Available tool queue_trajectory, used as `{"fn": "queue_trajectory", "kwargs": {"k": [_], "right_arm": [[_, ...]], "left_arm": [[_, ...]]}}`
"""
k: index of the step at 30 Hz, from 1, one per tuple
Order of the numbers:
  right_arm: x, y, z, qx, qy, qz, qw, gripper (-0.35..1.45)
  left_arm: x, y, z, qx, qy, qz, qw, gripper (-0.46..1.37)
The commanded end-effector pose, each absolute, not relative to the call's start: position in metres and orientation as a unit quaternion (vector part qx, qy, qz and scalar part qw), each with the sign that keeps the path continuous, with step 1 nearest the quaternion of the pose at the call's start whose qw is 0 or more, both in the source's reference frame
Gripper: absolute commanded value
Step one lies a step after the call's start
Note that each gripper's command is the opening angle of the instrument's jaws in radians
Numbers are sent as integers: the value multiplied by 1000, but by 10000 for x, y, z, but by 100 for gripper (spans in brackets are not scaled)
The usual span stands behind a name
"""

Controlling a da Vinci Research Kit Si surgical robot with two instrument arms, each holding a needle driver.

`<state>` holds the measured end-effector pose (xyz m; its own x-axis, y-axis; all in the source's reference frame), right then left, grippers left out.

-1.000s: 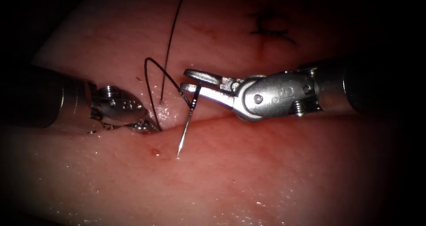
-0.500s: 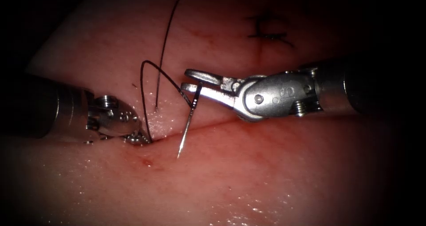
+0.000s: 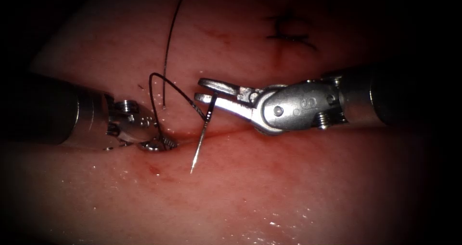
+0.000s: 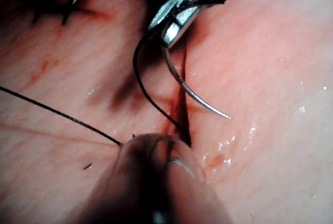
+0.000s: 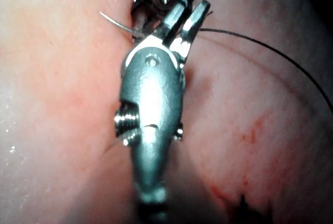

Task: Wound Closure
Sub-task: Insert left grippers into wound and widen opening

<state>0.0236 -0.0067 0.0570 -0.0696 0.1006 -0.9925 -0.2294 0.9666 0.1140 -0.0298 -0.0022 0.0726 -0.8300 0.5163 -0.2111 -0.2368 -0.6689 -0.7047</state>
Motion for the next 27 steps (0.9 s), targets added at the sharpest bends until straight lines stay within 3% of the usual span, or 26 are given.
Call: {"fn": "queue_trajectory", "kwargs": {"k": [1,7,27], "right_arm": [[239,-68,571,-47,719,123,683,-35],[243,-65,573,-44,719,119,683,-35],[256,-42,587,-109,707,56,696,-35]], "left_arm": [[-298,-21,725,-199,-343,893,213,77],[-295,-20,724,-200,-344,893,212,93],[-290,-18,721,-204,-343,893,208,90]]}}
